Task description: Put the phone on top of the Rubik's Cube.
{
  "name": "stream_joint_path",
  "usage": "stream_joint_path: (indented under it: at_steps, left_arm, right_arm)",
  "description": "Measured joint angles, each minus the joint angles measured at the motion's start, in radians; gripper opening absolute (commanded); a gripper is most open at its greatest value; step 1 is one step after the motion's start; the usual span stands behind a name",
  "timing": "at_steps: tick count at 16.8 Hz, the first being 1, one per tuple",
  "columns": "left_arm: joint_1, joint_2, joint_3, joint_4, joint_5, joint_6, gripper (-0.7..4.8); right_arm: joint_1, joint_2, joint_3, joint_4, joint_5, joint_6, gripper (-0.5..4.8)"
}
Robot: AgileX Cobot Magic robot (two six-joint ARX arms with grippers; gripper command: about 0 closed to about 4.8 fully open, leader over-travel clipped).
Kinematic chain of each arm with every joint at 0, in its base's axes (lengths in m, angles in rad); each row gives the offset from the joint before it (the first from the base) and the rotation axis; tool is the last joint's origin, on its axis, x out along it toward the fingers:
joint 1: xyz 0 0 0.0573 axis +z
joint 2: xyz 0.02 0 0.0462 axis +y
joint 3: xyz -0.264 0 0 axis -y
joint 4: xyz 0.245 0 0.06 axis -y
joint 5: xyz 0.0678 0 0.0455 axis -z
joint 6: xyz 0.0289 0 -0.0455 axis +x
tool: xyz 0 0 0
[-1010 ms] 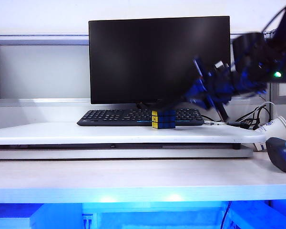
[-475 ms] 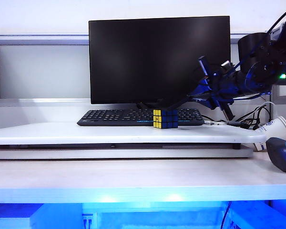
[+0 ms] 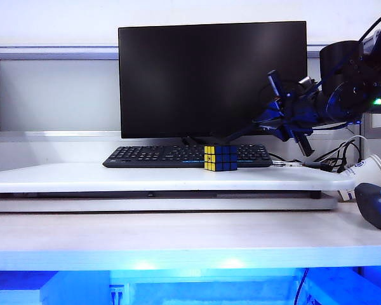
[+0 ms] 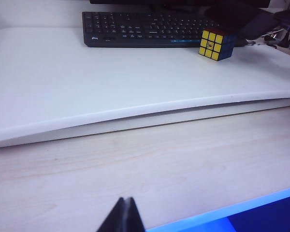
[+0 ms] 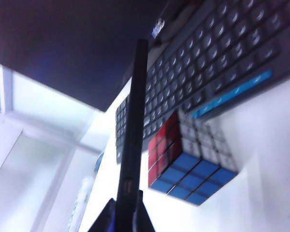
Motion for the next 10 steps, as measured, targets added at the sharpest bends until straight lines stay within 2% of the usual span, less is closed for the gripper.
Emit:
stream_joint_path:
  at_steps: [10]
  left_arm:
    - [0.000,0.000,0.000,-0.001,0.000,0.000,-0.03]
  right_arm:
    - [0.016,0.000,0.000,-0.001,0.011,0.027,-0.06]
